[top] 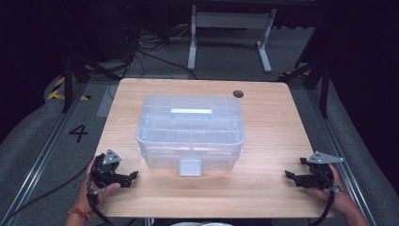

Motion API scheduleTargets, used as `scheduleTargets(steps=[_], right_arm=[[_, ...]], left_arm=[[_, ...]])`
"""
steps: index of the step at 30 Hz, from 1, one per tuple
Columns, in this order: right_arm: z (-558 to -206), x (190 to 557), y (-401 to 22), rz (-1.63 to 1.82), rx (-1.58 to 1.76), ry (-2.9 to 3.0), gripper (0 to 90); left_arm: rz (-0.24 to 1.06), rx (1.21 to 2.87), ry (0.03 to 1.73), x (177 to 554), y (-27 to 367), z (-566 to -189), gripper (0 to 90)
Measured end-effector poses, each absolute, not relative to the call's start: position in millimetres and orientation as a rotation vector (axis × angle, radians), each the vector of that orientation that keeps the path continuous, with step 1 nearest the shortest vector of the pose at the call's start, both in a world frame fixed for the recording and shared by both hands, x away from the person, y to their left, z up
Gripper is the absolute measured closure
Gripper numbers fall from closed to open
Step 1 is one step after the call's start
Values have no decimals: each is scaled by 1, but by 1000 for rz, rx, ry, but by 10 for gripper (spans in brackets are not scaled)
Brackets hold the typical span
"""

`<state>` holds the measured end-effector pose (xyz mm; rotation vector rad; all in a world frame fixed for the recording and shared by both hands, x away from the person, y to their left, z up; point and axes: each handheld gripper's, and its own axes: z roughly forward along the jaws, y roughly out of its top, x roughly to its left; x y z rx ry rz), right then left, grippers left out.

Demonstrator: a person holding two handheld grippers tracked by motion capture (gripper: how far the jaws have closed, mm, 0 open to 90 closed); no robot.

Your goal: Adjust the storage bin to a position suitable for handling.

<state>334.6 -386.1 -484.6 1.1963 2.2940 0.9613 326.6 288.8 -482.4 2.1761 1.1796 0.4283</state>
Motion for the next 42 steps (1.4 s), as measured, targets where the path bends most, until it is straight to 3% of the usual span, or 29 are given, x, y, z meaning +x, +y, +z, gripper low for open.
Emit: scheduleTargets(steps=[16, 42], right_arm=[[-465, 341, -371, 985, 1061, 2325, 261], [-378, 371, -318, 1196, 845, 2242, 283]], left_arm=[[429, 2175, 1178, 327, 289, -483, 4], [430, 2176, 1182, 327, 289, -482, 5]])
